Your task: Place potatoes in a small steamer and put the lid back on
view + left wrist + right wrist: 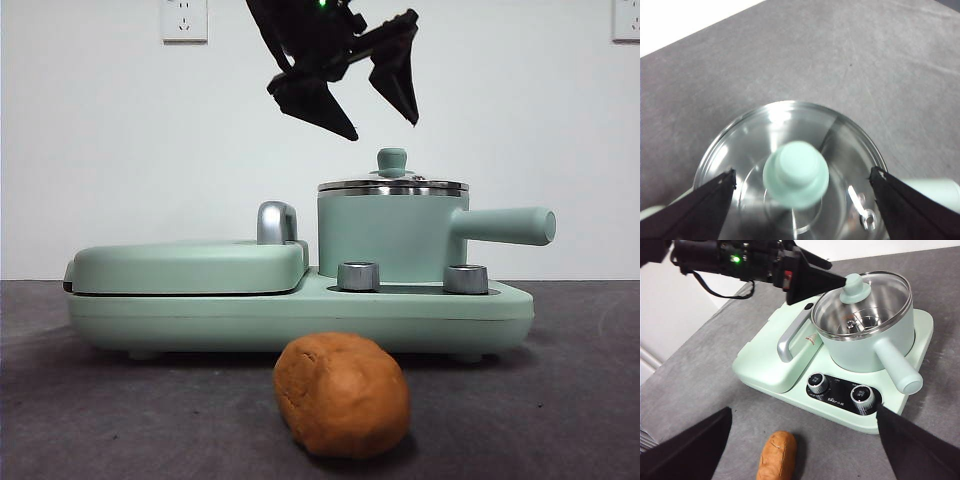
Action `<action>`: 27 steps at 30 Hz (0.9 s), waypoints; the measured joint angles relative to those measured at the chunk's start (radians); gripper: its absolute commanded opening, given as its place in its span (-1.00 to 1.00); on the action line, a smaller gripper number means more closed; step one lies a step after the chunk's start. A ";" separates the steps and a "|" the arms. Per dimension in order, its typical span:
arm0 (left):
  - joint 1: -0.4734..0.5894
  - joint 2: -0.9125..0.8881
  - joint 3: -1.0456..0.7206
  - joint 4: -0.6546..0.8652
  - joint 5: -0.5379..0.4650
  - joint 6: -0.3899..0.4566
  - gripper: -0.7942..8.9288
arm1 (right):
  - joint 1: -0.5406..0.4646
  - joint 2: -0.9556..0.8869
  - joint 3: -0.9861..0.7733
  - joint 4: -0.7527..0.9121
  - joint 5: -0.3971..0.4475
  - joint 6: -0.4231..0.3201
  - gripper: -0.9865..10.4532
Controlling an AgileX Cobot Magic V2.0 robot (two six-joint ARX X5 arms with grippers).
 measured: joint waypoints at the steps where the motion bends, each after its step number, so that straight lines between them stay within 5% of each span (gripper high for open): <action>1: 0.000 0.005 0.000 0.019 0.000 -0.005 0.05 | 0.000 0.000 0.000 0.000 0.000 0.000 -0.02; 24: -0.001 0.089 0.000 0.086 0.000 -0.023 0.03 | 0.000 0.000 0.000 0.000 0.000 0.000 -0.02; 27: -0.002 0.092 0.000 0.088 0.000 -0.023 -0.20 | 0.000 0.000 0.000 0.000 0.000 0.000 -0.02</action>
